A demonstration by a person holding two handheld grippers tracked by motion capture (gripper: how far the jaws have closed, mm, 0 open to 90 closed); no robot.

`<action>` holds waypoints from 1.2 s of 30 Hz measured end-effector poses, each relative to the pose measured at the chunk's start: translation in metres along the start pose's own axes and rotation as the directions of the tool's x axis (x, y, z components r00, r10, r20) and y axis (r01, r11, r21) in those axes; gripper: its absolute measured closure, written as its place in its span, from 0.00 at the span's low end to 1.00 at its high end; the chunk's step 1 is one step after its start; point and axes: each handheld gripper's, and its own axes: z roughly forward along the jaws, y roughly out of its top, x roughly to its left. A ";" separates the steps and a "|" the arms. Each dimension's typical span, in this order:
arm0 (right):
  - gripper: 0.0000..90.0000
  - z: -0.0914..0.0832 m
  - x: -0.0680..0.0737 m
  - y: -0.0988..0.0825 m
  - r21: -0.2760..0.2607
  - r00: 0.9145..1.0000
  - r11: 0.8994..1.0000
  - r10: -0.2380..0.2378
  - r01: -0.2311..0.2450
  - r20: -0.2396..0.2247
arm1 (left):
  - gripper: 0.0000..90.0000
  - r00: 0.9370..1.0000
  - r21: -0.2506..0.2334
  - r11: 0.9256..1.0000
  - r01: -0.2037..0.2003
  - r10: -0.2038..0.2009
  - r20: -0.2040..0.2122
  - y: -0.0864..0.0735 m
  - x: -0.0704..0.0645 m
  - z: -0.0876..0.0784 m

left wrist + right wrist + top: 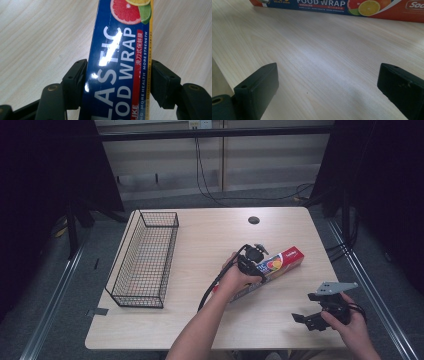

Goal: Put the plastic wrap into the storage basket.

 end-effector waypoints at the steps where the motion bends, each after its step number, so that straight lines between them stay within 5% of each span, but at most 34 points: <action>1: 0.04 0.000 0.000 0.000 0.003 1.000 1.000 -0.004 0.004 0.000 | 0.41 1.000 -0.005 1.000 -0.002 0.002 -0.003 0.000 0.000 0.001; 4: 0.04 0.000 0.000 0.000 -0.001 1.000 1.000 0.001 -0.001 -0.001 | 0.45 1.000 0.007 1.000 -0.003 0.003 -0.009 0.001 -0.002 0.000; 10: 0.04 -0.001 0.000 0.000 -0.005 1.000 1.000 -0.001 0.001 0.003 | 0.48 0.996 0.013 0.996 0.090 -0.090 0.008 -0.004 0.000 -0.010; 14: 0.04 -0.001 -0.001 0.000 -0.006 1.000 1.000 -0.002 0.002 0.008 | 0.49 0.996 0.042 0.995 0.093 -0.093 -0.014 -0.006 0.004 -0.024; 21: 0.04 -0.001 -0.001 0.001 -0.010 1.000 1.000 -0.007 0.007 0.006 | 0.49 0.985 0.047 0.985 0.167 -0.165 -0.046 -0.011 0.013 -0.045; 36: 0.04 0.000 0.000 0.002 -0.008 1.000 1.000 -0.009 0.009 0.005 | 0.49 0.969 0.048 0.971 0.235 -0.230 -0.093 -0.022 0.031 -0.083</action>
